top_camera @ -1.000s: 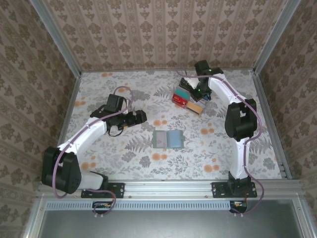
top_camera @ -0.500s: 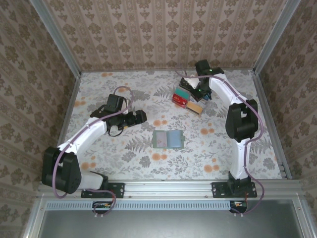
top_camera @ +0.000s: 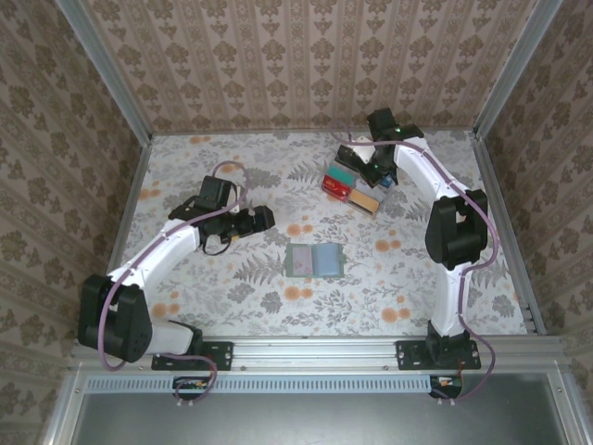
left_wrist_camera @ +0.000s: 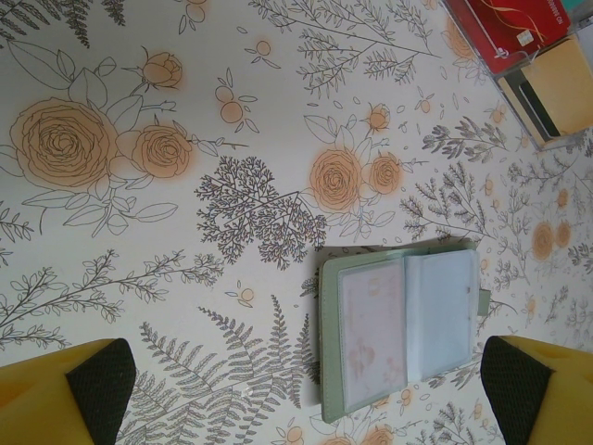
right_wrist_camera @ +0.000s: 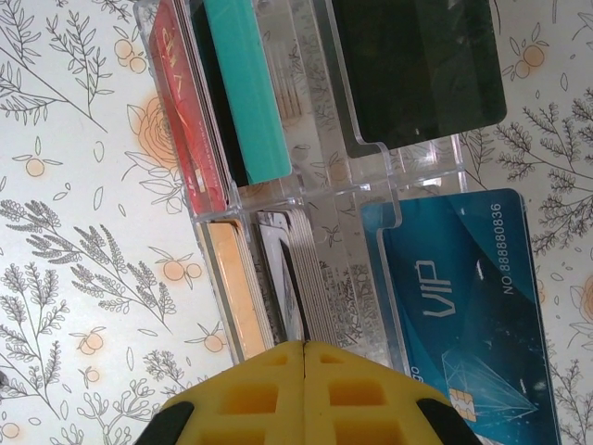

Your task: Take the credit cards out of the card holder

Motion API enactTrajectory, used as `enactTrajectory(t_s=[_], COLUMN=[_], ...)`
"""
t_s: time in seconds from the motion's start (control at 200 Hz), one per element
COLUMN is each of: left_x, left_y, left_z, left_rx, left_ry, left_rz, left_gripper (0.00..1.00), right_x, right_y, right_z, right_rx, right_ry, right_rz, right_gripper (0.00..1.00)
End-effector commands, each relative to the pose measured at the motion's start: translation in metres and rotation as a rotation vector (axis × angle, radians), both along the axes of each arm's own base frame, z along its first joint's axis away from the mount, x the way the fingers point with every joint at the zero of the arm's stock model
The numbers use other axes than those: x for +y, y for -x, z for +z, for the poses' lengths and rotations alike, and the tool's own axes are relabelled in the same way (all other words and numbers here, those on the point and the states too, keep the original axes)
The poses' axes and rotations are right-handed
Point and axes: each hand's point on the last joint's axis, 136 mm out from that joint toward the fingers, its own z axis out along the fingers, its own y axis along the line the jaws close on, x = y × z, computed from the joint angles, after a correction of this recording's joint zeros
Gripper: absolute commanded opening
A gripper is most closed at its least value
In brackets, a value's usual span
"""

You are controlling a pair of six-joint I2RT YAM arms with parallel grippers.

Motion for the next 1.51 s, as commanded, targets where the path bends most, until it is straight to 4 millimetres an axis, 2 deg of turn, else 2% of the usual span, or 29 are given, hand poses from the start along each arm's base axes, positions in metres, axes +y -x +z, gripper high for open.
enactTrajectory(t_s=[0.0, 0.24, 0.57, 0.74, 0.86, 0.985, 1.085, 1.17, 1.235, 1.375, 1.46, 1.5], left_x=[-0.003, -0.002, -0.002, -0.002, -0.002, -0.001, -0.002, -0.004, -0.007, -0.015, -0.016, -0.026], left_y=[0.0, 0.0, 0.0, 0.001, 0.002, 0.003, 0.004, 0.007, 0.009, 0.014, 0.013, 0.02], left_z=[0.002, 0.001, -0.001, -0.002, -0.002, -0.003, -0.004, -0.007, -0.009, -0.02, -0.024, -0.025], left_rx=[0.003, 0.004, 0.01, 0.012, 0.012, 0.015, 0.02, 0.027, 0.034, 0.07, 0.087, 0.093], left_ry=[0.009, 0.003, 0.003, 0.002, 0.004, 0.004, 0.001, -0.008, -0.011, -0.007, 0.003, 0.008], left_rz=[0.0, 0.002, 0.001, 0.002, 0.002, 0.003, 0.003, 0.0, -0.004, -0.001, 0.017, -0.005], left_gripper=[1.0, 1.0, 1.0, 1.0, 1.0, 1.0, 1.0, 1.0, 1.0, 1.0, 1.0, 1.0], right_x=[0.0, 0.007, 0.011, 0.012, 0.013, 0.013, 0.017, 0.018, 0.03, 0.05, 0.067, 0.076], right_y=[-0.003, -0.008, -0.019, -0.021, -0.023, -0.023, -0.01, 0.01, 0.032, 0.08, 0.108, 0.121], right_z=[-0.013, -0.021, -0.026, -0.027, -0.013, 0.023, 0.05, 0.067, 0.077, 0.067, 0.05, 0.041], right_rx=[0.016, 0.023, -0.026, -0.034, -0.067, -0.158, -0.207, -0.221, -0.212, -0.156, -0.097, -0.068], right_ry=[0.03, 0.032, 0.082, 0.091, 0.064, -0.011, -0.11, -0.199, -0.292, -0.35, -0.38, -0.388], right_rz=[0.02, 0.053, 0.034, 0.02, -0.021, -0.11, -0.176, -0.26, -0.278, -0.369, -0.412, -0.425], right_gripper=[0.0, 0.03, 0.24, 0.26, 0.31, 0.48, 0.57, 0.58, 0.59, 0.62, 0.63, 0.63])
